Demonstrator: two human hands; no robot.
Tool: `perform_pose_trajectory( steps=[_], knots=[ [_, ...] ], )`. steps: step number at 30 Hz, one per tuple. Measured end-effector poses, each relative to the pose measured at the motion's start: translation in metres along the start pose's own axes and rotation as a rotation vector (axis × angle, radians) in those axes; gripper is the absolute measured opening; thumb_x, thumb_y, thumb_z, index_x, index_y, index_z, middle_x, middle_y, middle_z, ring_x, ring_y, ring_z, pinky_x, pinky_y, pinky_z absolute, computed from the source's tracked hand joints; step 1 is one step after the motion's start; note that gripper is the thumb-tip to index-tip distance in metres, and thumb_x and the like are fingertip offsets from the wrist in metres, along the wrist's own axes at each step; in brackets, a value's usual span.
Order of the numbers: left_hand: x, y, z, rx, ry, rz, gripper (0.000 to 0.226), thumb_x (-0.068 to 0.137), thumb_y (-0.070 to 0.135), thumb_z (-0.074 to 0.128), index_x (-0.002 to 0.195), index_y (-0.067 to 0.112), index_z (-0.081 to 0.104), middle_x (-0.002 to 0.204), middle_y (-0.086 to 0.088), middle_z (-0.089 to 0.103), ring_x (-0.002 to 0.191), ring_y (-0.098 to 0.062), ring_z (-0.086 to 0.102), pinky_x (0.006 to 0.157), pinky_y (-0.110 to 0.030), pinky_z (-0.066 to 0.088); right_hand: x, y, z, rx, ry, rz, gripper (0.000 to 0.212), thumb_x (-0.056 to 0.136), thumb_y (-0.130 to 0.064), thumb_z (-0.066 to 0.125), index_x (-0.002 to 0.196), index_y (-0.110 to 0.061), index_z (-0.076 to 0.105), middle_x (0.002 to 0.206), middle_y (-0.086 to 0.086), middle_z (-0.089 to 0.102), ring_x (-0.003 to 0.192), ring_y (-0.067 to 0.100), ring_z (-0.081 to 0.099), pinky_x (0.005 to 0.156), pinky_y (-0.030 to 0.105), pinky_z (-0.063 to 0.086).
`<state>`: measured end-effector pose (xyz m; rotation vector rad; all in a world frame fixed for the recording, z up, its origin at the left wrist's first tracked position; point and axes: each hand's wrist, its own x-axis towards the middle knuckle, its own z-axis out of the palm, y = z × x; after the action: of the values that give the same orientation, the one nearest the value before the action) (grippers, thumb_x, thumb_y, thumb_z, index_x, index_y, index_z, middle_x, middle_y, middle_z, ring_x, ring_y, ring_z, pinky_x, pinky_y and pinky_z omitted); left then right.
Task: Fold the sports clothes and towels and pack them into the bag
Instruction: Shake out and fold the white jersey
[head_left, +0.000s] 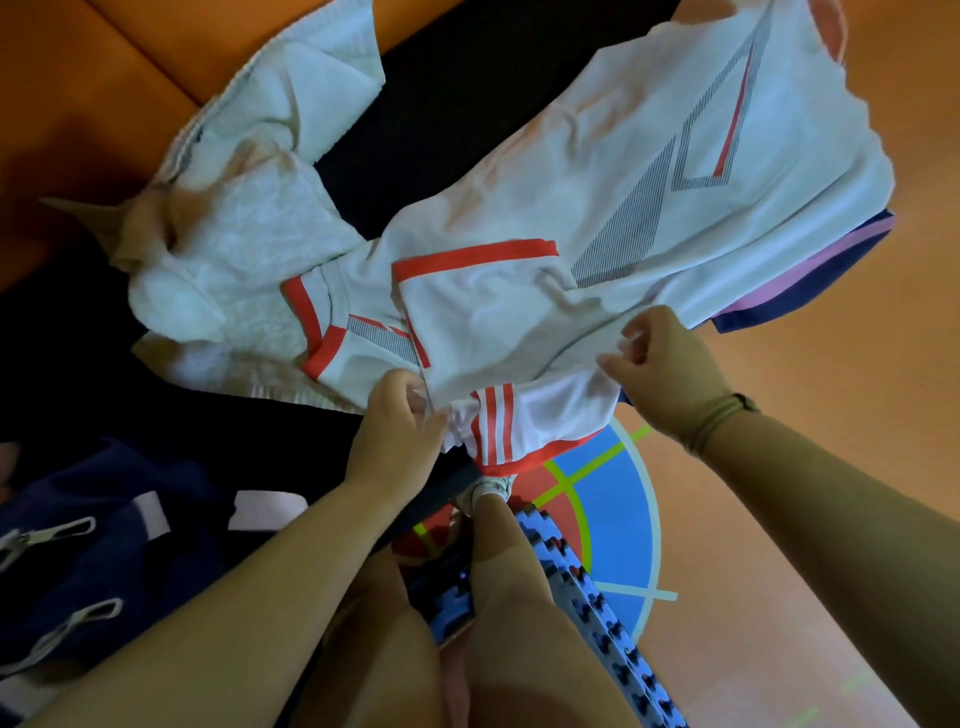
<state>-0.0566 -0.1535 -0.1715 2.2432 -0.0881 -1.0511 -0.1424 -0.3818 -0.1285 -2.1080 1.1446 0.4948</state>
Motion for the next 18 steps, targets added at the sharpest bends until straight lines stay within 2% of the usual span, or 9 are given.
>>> perform_pose_trajectory(
  steps=[1, 3, 5, 7, 9, 11, 14, 18],
  knots=[
    [-0.004, -0.003, 0.0, 0.116, 0.083, 0.132, 0.032, 0.083, 0.021, 0.067, 0.109, 0.014, 0.049, 0.105, -0.002, 0.053, 0.094, -0.018, 0.053, 0.074, -0.026, 0.049, -0.006, 0.007, 0.003, 0.006, 0.013, 0.007, 0.031, 0.084, -0.023, 0.065, 0.107, -0.011, 0.047, 0.085, 0.003, 0.055, 0.077, 0.021, 0.051, 0.068, 0.026, 0.035],
    [-0.008, -0.011, 0.004, 0.384, 0.111, 0.458, 0.048, 0.073, 0.011, 0.075, 0.114, 0.012, 0.049, 0.111, -0.013, 0.051, 0.1, -0.03, 0.05, 0.081, -0.038, 0.052, -0.015, 0.019, 0.008, 0.018, 0.001, -0.007, 0.039, 0.084, -0.022, 0.066, 0.115, -0.011, 0.044, 0.088, 0.004, 0.057, 0.077, 0.023, 0.055, 0.067, 0.027, 0.037],
    [-0.008, -0.021, 0.01, 0.613, 0.028, 0.698, 0.064, 0.062, 0.007, 0.08, 0.117, 0.017, 0.048, 0.11, -0.016, 0.052, 0.099, -0.036, 0.053, 0.081, -0.042, 0.049, -0.02, 0.025, 0.012, 0.029, -0.058, -0.072, 0.048, 0.084, -0.018, 0.065, 0.126, -0.015, 0.041, 0.095, 0.005, 0.059, 0.081, 0.022, 0.058, 0.07, 0.028, 0.044],
    [-0.006, -0.024, 0.017, 0.773, -0.055, 0.826, 0.069, 0.06, 0.007, 0.08, 0.12, 0.025, 0.049, 0.112, -0.012, 0.052, 0.099, -0.033, 0.054, 0.084, -0.042, 0.046, -0.019, 0.03, 0.014, -0.091, -0.105, -0.185, 0.053, 0.085, -0.01, 0.061, 0.133, -0.023, 0.04, 0.103, 0.007, 0.058, 0.088, 0.025, 0.059, 0.075, 0.035, 0.051],
    [-0.002, -0.024, 0.023, 0.835, -0.022, 0.885, 0.064, 0.059, 0.005, 0.077, 0.115, 0.027, 0.055, 0.111, -0.008, 0.051, 0.095, -0.03, 0.05, 0.081, -0.04, 0.046, -0.015, 0.036, 0.016, -0.327, -0.058, -0.325, 0.055, 0.083, 0.001, 0.056, 0.13, -0.028, 0.049, 0.101, 0.01, 0.058, 0.086, 0.033, 0.058, 0.068, 0.043, 0.054],
    [0.003, -0.022, 0.025, 0.84, 0.053, 0.916, 0.05, 0.06, 0.003, 0.073, 0.105, 0.025, 0.064, 0.106, -0.007, 0.054, 0.089, -0.028, 0.043, 0.074, -0.038, 0.045, -0.007, 0.041, 0.017, -0.467, 0.006, -0.438, 0.055, 0.074, 0.01, 0.06, 0.117, -0.024, 0.062, 0.088, 0.012, 0.06, 0.074, 0.037, 0.058, 0.055, 0.042, 0.053],
    [0.011, -0.019, 0.026, 0.863, 0.079, 0.898, 0.041, 0.065, 0.009, 0.069, 0.102, 0.025, 0.067, 0.1, -0.007, 0.06, 0.086, -0.029, 0.044, 0.07, -0.039, 0.045, 0.003, 0.039, 0.013, -0.514, 0.064, -0.544, 0.042, 0.062, 0.008, 0.073, 0.097, -0.016, 0.071, 0.072, 0.013, 0.059, 0.06, 0.035, 0.057, 0.048, 0.036, 0.049],
    [0.017, -0.014, 0.024, 0.805, 0.001, 0.862, 0.025, 0.065, 0.025, 0.082, 0.087, 0.024, 0.07, 0.094, -0.006, 0.062, 0.085, -0.033, 0.054, 0.067, -0.041, 0.045, 0.014, 0.031, 0.005, -0.484, -0.028, -0.628, 0.024, 0.066, -0.004, 0.075, 0.087, -0.016, 0.074, 0.073, 0.011, 0.058, 0.061, 0.034, 0.058, 0.05, 0.034, 0.047]
  ],
)
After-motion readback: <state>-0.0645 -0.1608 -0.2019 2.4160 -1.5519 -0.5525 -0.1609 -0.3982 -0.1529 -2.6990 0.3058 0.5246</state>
